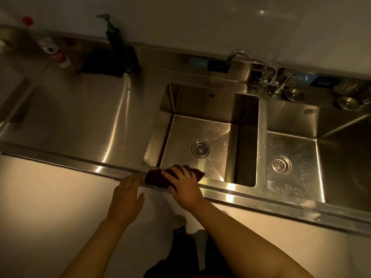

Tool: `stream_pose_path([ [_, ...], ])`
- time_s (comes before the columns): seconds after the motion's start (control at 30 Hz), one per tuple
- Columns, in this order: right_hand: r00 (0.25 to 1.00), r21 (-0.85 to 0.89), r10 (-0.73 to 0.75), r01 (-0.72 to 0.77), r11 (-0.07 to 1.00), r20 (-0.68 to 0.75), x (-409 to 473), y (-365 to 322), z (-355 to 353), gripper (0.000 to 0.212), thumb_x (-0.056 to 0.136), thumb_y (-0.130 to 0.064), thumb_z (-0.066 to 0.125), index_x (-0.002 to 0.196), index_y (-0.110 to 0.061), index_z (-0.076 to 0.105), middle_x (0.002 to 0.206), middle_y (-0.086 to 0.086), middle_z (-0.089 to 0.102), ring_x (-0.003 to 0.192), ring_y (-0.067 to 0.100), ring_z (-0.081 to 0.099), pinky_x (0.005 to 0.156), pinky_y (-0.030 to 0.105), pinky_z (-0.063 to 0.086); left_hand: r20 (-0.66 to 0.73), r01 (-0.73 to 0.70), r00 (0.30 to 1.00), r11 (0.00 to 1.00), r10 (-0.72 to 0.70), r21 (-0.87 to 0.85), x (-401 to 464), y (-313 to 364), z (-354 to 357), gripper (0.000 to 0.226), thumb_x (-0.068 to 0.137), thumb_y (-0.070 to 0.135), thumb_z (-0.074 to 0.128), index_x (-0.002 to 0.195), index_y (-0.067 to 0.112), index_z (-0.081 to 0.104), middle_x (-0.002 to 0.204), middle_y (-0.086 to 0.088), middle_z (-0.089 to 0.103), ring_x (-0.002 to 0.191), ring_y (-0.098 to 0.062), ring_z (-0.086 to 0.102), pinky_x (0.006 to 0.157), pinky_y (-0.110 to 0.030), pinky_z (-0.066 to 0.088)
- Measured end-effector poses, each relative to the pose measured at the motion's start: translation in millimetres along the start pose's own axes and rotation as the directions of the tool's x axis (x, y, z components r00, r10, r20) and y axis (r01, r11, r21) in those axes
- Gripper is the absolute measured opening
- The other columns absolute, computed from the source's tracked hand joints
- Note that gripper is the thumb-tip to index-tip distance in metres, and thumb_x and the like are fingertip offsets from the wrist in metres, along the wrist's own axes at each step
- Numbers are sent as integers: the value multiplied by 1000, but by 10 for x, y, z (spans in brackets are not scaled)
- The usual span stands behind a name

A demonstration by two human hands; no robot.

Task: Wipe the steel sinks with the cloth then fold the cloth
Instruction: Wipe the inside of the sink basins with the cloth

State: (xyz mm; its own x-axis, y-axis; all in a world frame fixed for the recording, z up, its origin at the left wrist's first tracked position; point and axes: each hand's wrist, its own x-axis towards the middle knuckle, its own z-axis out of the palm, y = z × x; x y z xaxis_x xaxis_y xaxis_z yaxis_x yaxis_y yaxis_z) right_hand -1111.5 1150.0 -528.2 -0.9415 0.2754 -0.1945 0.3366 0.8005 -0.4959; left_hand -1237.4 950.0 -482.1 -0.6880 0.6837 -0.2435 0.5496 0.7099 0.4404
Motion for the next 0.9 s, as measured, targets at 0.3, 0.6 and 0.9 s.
stream_pose_path([
  [0.3,983,-102,109,-125,987,-146,-928,920,-310,53,99,-34,53,150,-37,41,148,-3,48,140,29,40,114,52,36,147,-263,957,961,250,80,209,687,467,64,98,22,65,157,21,42,163,-6,38,151,-28,33,123,-43,27],
  [0.6,973,-63,191,-201,978,-130,-1660,1529,-659,51,99,-29,53,149,-34,44,150,1,44,141,32,36,114,48,35,222,-418,892,906,394,70,389,1518,934,56,94,21,71,147,23,56,150,-6,53,140,-32,48,112,-53,43],
  [0.9,756,442,446,-231,867,-480,-1213,1753,-1414,50,95,-25,57,142,-39,54,141,-8,41,132,6,41,114,18,33,95,-488,870,873,484,23,580,1976,987,60,91,20,76,147,23,56,150,-9,55,140,-32,49,112,-46,33],
])
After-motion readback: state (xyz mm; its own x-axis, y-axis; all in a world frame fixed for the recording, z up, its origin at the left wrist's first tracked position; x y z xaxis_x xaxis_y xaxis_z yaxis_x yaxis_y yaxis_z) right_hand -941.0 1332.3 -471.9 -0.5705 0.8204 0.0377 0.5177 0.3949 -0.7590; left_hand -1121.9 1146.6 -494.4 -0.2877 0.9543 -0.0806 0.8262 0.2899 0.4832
